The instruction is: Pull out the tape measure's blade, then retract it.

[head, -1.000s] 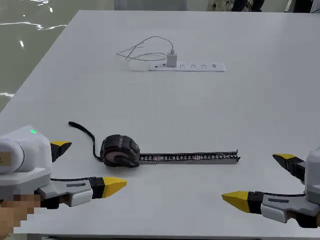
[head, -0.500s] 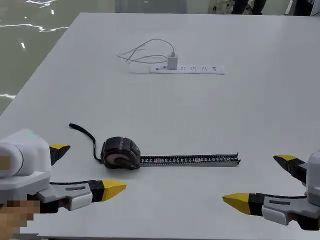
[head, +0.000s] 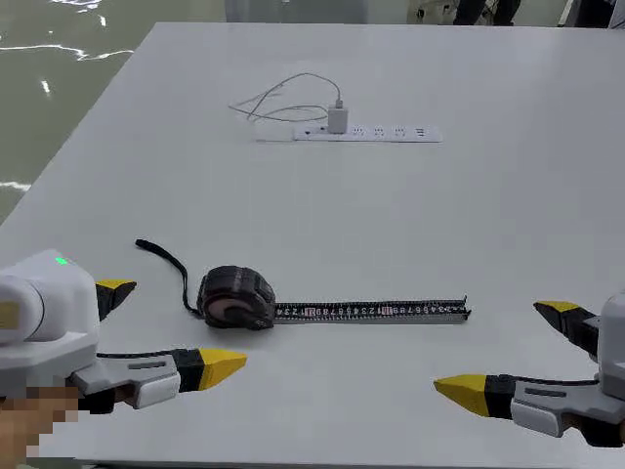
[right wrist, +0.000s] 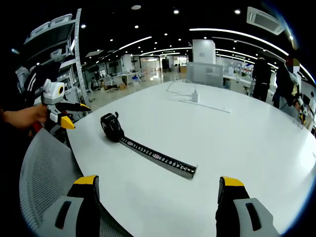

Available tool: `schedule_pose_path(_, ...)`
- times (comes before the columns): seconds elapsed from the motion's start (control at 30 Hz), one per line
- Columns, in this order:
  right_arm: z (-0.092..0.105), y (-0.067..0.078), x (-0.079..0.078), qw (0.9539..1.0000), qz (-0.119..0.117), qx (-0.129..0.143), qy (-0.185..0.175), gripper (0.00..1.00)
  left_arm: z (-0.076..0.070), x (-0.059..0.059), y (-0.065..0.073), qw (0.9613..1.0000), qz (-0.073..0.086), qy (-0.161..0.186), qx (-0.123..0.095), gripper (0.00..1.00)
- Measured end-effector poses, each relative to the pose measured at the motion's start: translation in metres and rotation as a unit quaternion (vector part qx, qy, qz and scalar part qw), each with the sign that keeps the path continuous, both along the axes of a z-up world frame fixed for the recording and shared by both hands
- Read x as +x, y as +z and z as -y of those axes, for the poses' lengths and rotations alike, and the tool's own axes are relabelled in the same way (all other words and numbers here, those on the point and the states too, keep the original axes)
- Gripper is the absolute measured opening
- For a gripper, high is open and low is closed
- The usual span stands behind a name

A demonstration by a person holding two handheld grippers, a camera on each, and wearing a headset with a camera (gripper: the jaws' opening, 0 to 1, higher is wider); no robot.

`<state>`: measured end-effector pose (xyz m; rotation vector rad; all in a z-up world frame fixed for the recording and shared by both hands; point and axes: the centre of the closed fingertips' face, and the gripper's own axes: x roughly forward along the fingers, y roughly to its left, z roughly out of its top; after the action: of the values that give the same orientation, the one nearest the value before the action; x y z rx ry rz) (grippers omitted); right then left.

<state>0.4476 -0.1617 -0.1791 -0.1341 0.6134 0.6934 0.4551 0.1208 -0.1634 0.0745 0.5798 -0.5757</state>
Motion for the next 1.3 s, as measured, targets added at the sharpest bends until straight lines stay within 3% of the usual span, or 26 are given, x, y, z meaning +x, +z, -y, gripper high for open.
schedule_pose_path(0.97, -0.001, -0.003, 0.000, 1.0000, -0.005, 0.005, -0.001, 0.99, 0.005, -0.001, -0.004, 1.0000, -0.005, 0.002, 0.000, 0.97)
schedule_pose_path(1.3, -0.001, -0.005, 0.000, 1.0000, -0.007, 0.003, 0.004, 0.99, 0.010, 0.008, -0.008, 0.9994, -0.002, 0.034, 0.000, 0.96)
